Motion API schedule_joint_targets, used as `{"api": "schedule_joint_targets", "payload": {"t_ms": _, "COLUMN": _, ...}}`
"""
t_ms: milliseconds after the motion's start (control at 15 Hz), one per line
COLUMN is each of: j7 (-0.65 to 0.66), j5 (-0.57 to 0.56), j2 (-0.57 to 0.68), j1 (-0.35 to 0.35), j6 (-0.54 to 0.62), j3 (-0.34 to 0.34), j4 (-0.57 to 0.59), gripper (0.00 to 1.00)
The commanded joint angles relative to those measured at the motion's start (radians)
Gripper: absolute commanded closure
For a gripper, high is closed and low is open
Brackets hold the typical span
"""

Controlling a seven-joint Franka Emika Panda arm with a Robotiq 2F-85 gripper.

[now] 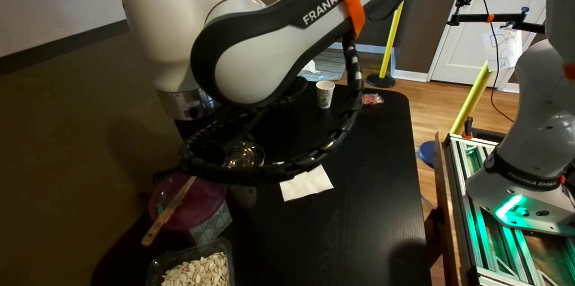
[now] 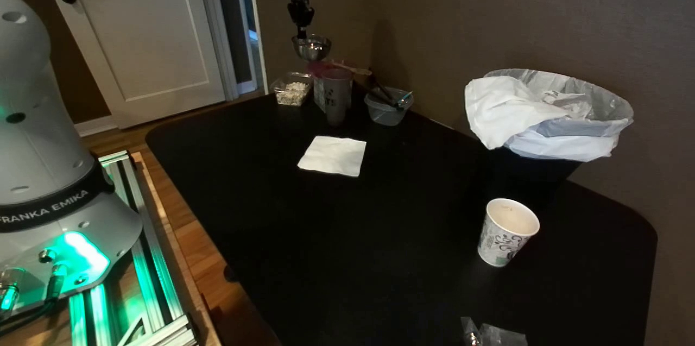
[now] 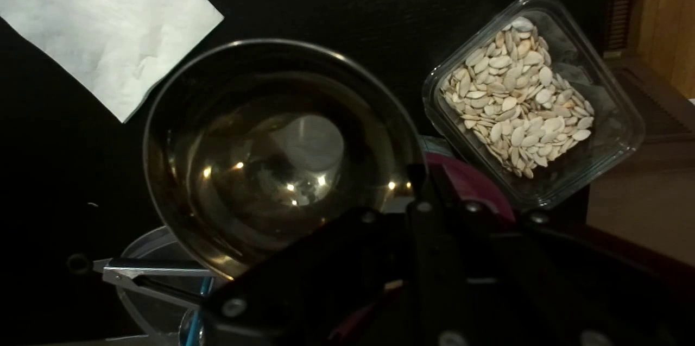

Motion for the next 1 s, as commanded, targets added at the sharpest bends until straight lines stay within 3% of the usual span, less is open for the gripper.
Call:
{"api": "schedule_joint_targets", "payload": {"t_ms": 0, "j7": -0.022, "j5": 0.021, "j2": 0.003, "j1": 0.008, "j6": -0.008, "j3": -0.01, "j4": 0.01, "gripper": 0.99}}
{"api": "schedule_joint_targets", "payload": {"t_ms": 933, "j7": -0.147, "j5": 0.071, "j2": 0.015, "j1": -0.012, "j6": -0.009, "j3": -0.006, "j4": 0.043, "gripper": 0.99}}
